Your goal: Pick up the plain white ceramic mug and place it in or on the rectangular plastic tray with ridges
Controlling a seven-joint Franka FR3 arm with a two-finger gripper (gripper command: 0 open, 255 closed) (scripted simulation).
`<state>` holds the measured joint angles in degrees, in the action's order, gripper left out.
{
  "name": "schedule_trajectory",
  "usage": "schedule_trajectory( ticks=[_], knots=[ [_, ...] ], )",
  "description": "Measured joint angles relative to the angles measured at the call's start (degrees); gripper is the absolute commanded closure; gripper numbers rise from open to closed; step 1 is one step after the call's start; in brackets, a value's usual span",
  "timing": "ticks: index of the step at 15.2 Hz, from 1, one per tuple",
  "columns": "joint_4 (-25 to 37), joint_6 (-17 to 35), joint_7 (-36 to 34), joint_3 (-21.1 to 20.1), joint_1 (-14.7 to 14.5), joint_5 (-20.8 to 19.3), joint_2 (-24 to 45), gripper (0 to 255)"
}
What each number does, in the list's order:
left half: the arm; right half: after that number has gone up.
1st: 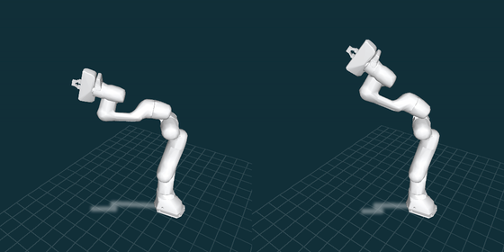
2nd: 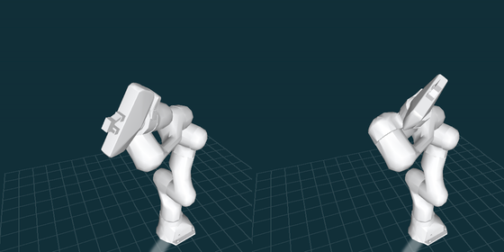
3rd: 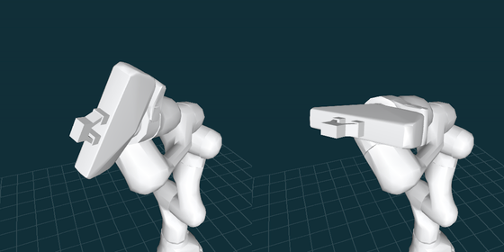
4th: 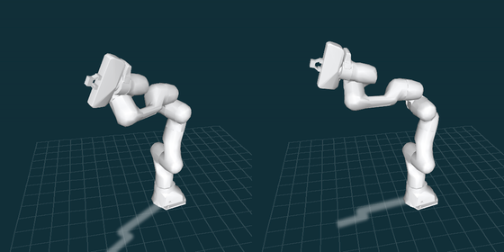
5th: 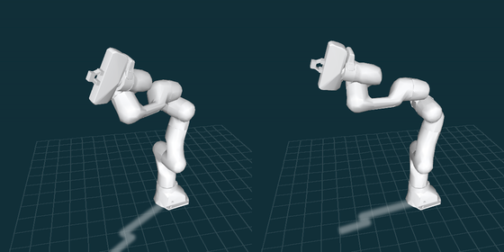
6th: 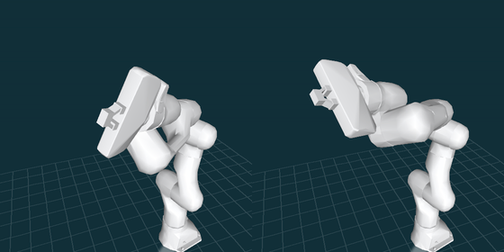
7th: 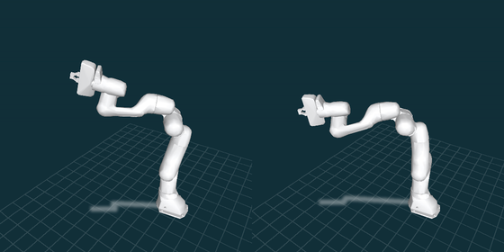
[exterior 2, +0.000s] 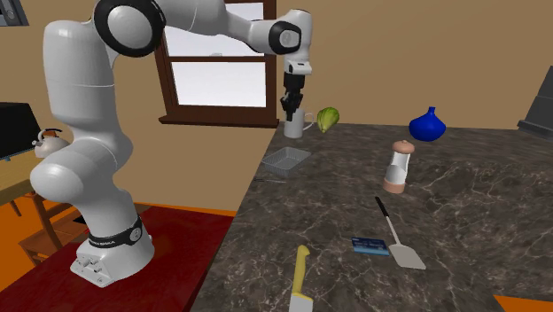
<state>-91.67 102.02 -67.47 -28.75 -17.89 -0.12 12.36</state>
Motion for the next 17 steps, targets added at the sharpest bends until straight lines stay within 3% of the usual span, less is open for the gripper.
schedule_trajectory(
  ticks=[4,17],
  knots=[
    [-0.45,1.29,-1.82,-0.52,-1.16,-0.50,0.82,255],
    [-8.50,10.62,-1.75,-0.20,-1.15,-1.22,2.30,255]
  ],
)
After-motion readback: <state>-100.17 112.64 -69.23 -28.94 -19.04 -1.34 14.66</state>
